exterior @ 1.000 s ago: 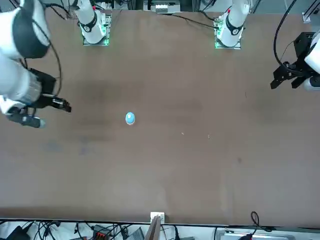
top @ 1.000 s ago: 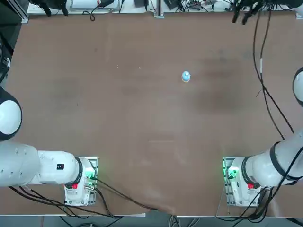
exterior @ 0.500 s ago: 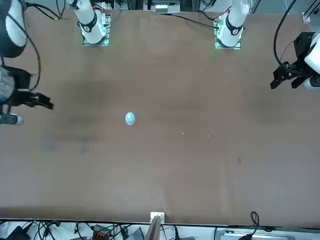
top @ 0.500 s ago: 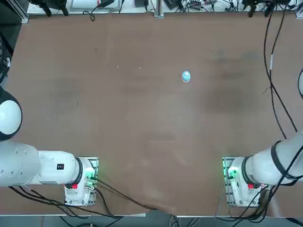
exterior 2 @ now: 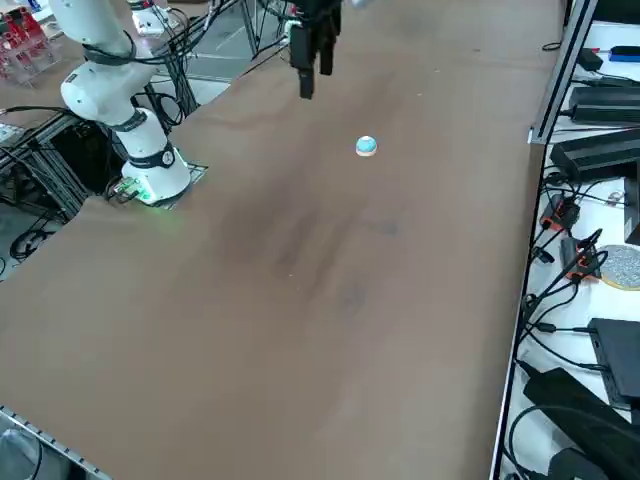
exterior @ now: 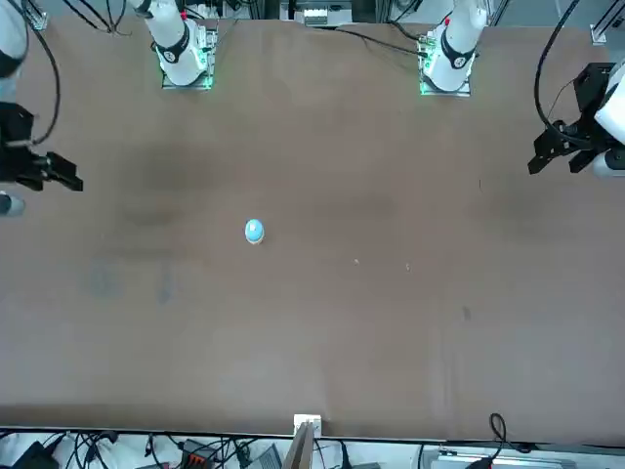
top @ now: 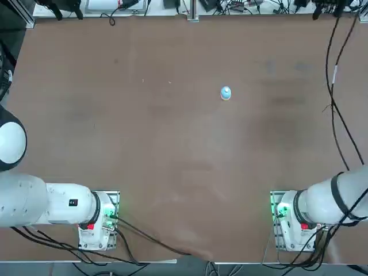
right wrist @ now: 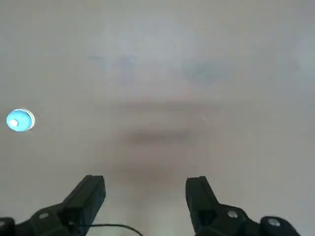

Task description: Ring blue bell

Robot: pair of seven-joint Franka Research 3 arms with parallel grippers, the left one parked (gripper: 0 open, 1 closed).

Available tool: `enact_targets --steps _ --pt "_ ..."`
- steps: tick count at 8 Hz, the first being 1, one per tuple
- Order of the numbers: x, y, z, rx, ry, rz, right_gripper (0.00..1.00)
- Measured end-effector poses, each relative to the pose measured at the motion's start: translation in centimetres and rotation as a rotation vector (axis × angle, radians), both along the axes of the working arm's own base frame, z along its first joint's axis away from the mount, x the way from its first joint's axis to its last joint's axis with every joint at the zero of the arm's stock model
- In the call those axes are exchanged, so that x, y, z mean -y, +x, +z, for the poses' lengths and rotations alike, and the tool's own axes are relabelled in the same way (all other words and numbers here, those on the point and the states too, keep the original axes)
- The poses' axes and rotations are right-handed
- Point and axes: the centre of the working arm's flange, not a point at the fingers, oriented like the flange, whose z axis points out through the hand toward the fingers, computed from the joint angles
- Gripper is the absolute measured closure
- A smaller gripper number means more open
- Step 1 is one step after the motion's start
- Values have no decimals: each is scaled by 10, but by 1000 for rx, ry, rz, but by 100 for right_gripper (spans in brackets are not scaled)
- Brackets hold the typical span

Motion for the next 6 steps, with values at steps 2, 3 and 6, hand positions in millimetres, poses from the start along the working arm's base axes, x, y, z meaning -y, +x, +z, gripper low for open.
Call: enact_targets --steps 2,3,6 --pt "-3 -29 11 68 7 14 0" --pt "-5 -40 15 65 10 23 0" --pt "-9 -43 16 57 10 33 0"
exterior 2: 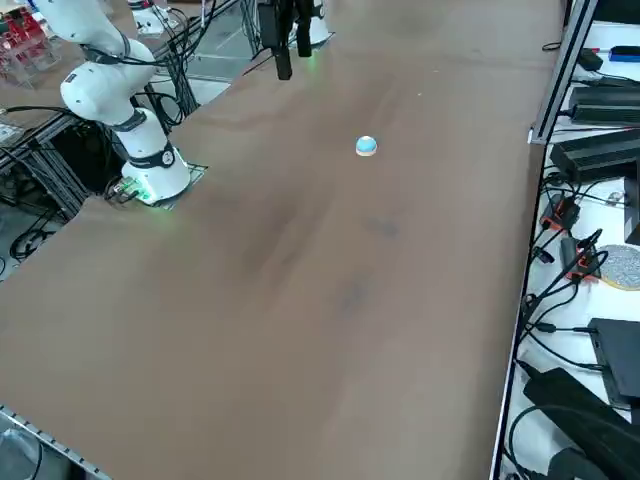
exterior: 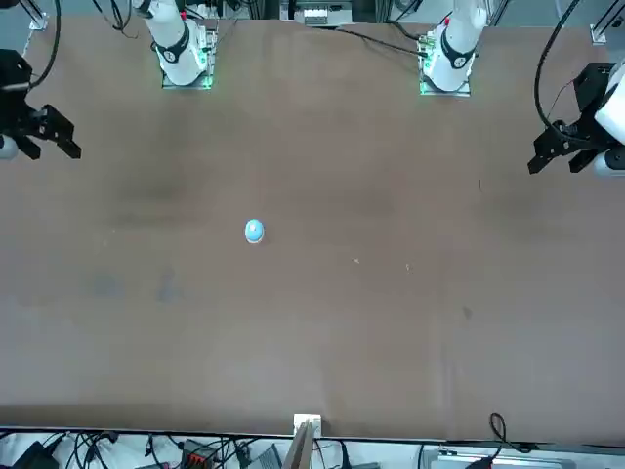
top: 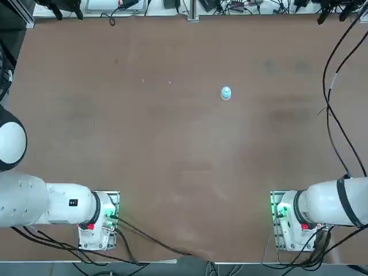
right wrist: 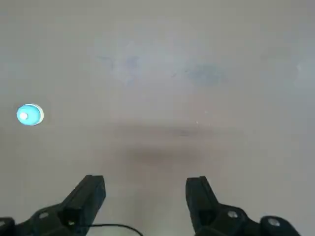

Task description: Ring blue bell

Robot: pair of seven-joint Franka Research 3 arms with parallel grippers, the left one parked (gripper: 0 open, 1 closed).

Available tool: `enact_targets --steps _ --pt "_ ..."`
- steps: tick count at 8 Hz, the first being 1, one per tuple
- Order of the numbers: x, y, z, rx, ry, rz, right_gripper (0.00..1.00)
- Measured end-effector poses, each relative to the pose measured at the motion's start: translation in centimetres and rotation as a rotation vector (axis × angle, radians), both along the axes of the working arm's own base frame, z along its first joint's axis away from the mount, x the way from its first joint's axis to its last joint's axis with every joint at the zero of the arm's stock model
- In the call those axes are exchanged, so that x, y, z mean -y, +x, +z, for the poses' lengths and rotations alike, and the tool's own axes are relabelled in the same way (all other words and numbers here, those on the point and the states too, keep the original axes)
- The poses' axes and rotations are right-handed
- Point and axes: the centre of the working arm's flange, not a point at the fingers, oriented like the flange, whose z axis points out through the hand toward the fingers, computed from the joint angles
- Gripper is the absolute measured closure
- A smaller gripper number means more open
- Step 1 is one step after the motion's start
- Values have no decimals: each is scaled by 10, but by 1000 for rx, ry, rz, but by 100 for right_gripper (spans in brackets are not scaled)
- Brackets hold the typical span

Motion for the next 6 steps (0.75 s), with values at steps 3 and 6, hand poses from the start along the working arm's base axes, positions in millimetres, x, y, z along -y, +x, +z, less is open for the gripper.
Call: enact_targets --steps 3,6 --pt "-5 10 -2 -1 -2 10 0" --pt "-13 10 4 -8 34 -13 0"
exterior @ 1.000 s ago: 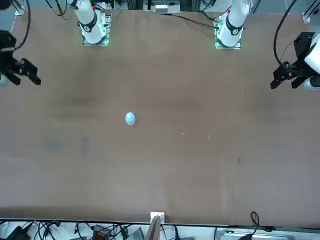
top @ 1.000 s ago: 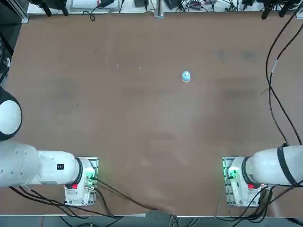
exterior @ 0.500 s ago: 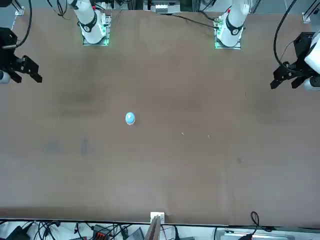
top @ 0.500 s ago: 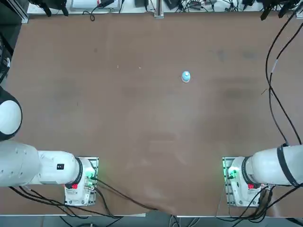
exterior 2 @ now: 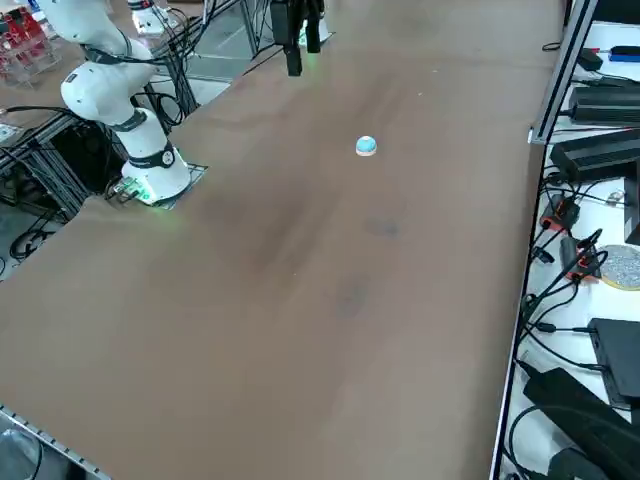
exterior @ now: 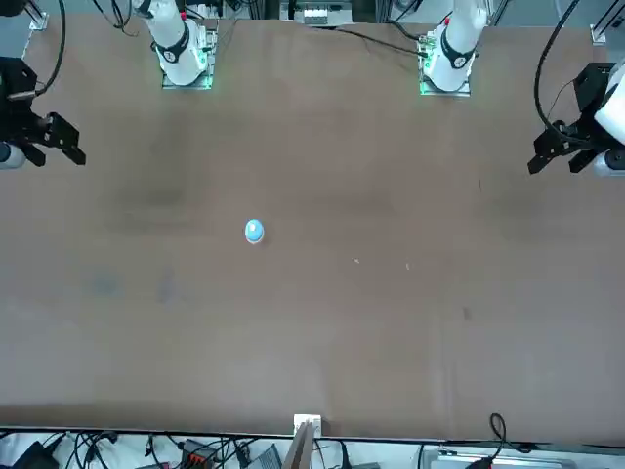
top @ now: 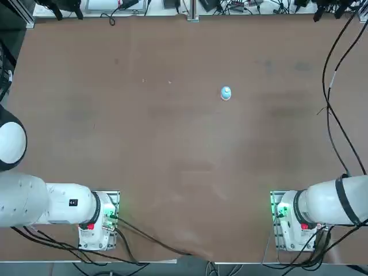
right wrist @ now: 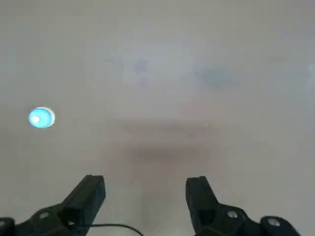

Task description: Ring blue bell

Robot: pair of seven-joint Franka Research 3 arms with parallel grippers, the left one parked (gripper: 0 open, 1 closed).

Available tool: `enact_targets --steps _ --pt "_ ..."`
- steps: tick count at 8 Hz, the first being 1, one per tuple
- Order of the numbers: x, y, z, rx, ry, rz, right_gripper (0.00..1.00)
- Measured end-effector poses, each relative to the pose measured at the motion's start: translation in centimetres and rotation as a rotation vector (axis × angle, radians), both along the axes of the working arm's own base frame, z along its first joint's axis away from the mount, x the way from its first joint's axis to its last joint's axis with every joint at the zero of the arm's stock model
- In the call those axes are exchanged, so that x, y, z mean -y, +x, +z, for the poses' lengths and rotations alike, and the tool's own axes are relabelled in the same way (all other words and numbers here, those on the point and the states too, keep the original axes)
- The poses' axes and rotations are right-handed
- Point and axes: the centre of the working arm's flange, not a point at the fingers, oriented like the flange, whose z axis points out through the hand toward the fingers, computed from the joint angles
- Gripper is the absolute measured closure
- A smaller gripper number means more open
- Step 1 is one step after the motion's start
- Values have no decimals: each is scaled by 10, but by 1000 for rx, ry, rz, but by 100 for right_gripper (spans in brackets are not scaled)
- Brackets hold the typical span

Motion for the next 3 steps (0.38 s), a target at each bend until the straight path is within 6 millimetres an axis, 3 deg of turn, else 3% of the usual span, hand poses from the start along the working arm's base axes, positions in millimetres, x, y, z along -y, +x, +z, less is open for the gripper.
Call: enact_targets --steps 3 --pt "6 0 -2 -7 18 -18 0"
